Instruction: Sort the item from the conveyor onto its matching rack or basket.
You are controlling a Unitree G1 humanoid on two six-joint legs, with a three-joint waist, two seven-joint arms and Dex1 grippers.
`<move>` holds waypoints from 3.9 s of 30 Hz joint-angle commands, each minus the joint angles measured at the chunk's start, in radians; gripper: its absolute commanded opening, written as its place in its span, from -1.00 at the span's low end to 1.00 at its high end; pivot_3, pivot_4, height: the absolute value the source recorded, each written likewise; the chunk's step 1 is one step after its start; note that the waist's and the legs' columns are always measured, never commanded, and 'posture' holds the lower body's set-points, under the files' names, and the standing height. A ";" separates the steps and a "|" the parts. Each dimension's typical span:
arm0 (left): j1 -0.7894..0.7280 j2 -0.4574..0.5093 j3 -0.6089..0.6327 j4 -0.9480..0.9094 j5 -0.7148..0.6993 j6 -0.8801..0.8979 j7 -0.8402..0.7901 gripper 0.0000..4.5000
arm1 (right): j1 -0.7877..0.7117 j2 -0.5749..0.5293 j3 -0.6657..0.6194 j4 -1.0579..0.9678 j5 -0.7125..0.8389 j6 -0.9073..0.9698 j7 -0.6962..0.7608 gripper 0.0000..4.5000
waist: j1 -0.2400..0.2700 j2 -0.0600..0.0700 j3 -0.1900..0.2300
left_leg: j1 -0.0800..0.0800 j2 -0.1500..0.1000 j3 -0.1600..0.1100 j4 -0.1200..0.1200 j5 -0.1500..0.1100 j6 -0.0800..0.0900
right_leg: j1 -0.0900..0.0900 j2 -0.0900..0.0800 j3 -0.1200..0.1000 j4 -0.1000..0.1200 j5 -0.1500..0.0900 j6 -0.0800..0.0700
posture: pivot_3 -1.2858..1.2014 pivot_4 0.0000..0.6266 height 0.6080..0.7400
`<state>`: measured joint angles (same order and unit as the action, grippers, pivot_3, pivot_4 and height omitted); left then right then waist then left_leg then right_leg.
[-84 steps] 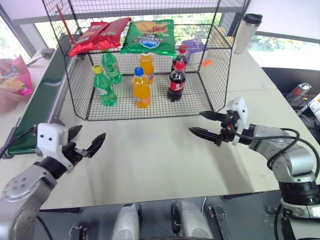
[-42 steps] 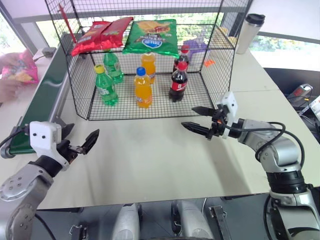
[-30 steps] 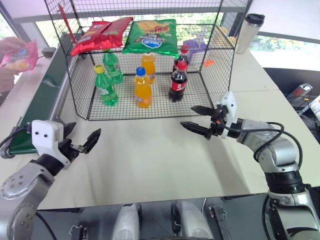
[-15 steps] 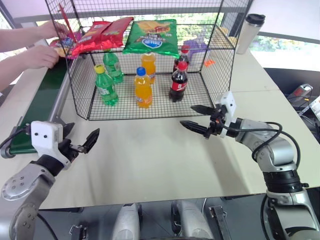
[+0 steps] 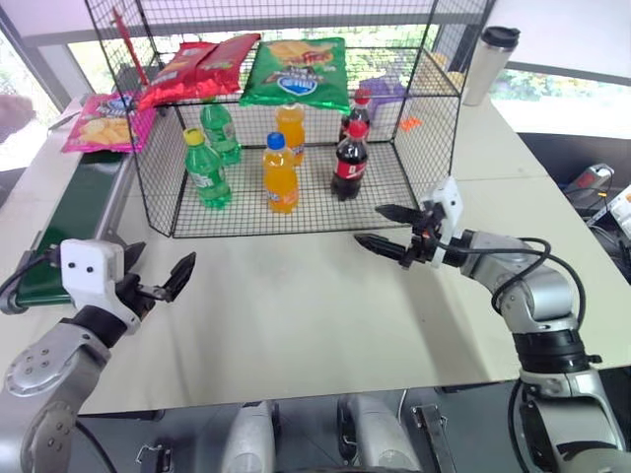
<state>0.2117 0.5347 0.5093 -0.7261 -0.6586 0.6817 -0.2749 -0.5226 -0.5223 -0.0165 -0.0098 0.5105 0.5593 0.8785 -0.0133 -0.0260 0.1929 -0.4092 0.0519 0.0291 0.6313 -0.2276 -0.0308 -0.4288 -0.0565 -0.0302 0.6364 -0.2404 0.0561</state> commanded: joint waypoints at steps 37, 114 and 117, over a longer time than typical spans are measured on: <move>0.133 0.418 -0.003 0.482 1.217 -0.596 -0.127 0.99 | -0.248 0.044 0.026 -0.102 0.146 0.166 0.112 1.00 | 0.001 0.003 -0.001 | -0.013 0.001 0.007 -0.001 0.000 0.000 | -0.014 -0.006 -0.001 -0.002 0.006 0.005 | 0.03 -0.52 1.00; -1.228 0.745 -0.171 0.616 -0.403 0.517 -0.511 -1.00 | -0.236 0.588 0.103 0.058 -0.013 -0.400 -0.121 0.76 | -0.005 -0.002 0.000 | -0.003 0.001 0.004 0.002 0.001 -0.001 | -0.009 0.000 0.001 0.013 0.003 0.007 | 0.03 -0.52 1.00; -1.172 0.742 -0.142 0.612 -0.390 0.505 -0.513 -1.00 | -0.234 0.592 0.097 0.048 0.008 -0.385 -0.119 0.19 | -0.006 -0.002 0.000 | -0.003 0.002 0.004 0.002 0.001 -0.002 | -0.009 0.000 0.001 0.013 0.003 0.007 | 0.03 -0.52 1.00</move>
<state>-0.9627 1.2726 0.3149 -0.1023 -1.0558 1.1963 -0.7878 -0.7318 0.0568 0.0898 0.0832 0.4909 0.1716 0.7604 -0.0189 -0.0276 0.1927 -0.4117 0.0534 0.0330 0.6330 -0.2261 -0.0323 -0.4377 -0.0567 -0.0290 0.6498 -0.2371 0.0628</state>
